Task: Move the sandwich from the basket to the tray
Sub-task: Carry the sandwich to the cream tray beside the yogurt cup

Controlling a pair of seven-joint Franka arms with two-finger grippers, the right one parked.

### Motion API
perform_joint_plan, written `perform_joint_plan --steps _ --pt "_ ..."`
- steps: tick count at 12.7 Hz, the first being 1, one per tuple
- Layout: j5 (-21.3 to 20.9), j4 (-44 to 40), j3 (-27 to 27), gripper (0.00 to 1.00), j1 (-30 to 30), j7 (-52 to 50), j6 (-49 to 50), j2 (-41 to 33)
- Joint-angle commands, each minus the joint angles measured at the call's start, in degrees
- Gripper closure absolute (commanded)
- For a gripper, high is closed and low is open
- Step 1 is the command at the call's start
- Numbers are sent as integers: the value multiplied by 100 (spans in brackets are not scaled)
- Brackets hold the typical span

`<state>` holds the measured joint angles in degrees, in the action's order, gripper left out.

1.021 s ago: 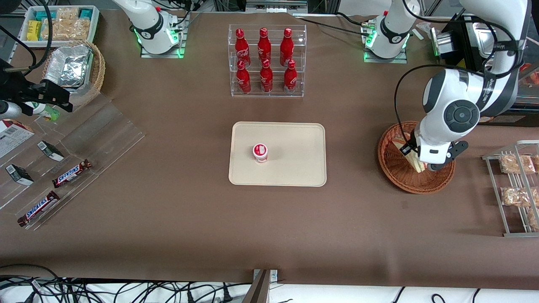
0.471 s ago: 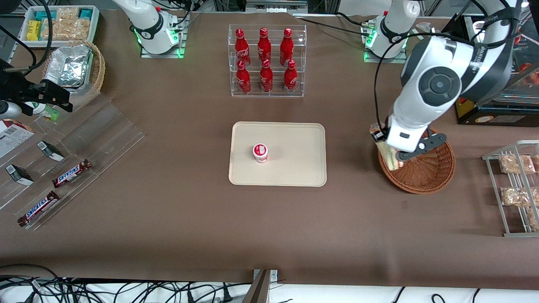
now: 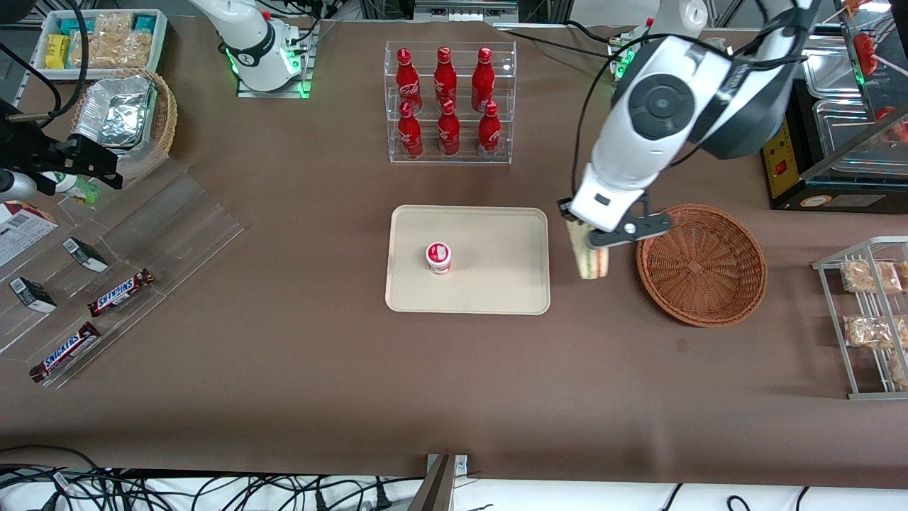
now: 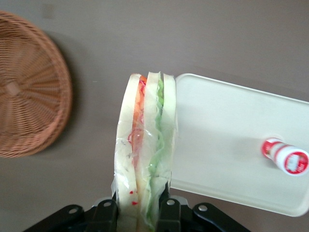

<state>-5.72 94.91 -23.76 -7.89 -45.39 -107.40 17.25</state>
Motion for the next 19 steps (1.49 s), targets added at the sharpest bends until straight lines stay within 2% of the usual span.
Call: perform_joint_plan --steps 1,4,7,11,15,19 --pt "-16 -228 -24 71 -431 4 -569 628" --pt "-314 -175 -24 71 -679 -146 -1150 1129" --pt "-999 -140 -24 71 -776 -601 -1538 1596" --pt "-1071 -131 -6 71 -785 -752 -1758 1817" --pt "-1659 -131 -15 71 -916 -1244 -1942 2097" --pt "-1687 -131 -15 71 -934 -1280 -2012 2151"
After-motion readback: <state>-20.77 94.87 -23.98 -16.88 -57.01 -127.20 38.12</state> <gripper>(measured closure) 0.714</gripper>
